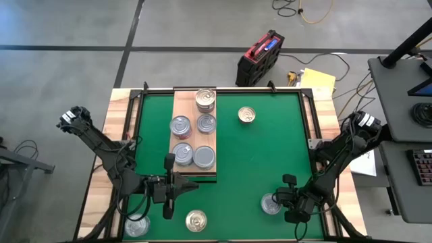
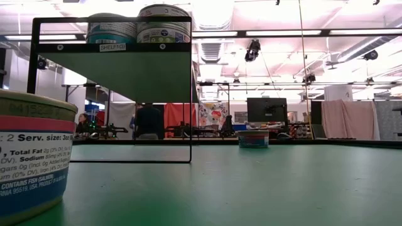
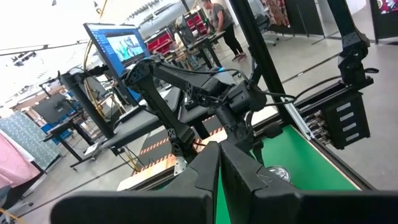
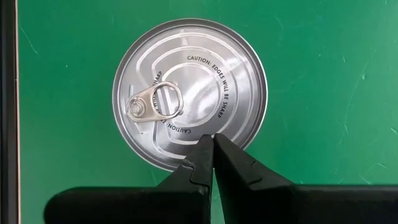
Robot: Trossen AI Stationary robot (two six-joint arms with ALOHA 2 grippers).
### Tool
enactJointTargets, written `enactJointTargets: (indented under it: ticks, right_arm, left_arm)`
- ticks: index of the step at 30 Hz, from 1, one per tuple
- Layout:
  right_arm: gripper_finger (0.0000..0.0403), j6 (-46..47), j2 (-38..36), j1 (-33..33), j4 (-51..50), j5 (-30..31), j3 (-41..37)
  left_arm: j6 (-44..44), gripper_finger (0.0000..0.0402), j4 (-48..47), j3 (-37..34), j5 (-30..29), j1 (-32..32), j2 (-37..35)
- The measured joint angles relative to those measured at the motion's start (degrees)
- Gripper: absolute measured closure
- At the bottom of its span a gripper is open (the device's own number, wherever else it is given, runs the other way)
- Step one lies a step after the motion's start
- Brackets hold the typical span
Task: Stack canned seafood by type on shelf
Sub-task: Put the yellow and blue tuna can on the shelf
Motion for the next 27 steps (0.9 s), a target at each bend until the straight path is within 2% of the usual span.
enactJointTargets:
  ticks: [27]
  right_arm:
    - [0.0394, 2.56, 0.13, 3.02, 0.21, 6.57, -3.36]
  left_arm:
    - [-0.44, 0.0402, -0.55, 0.00, -0.03, 0.00, 0.00]
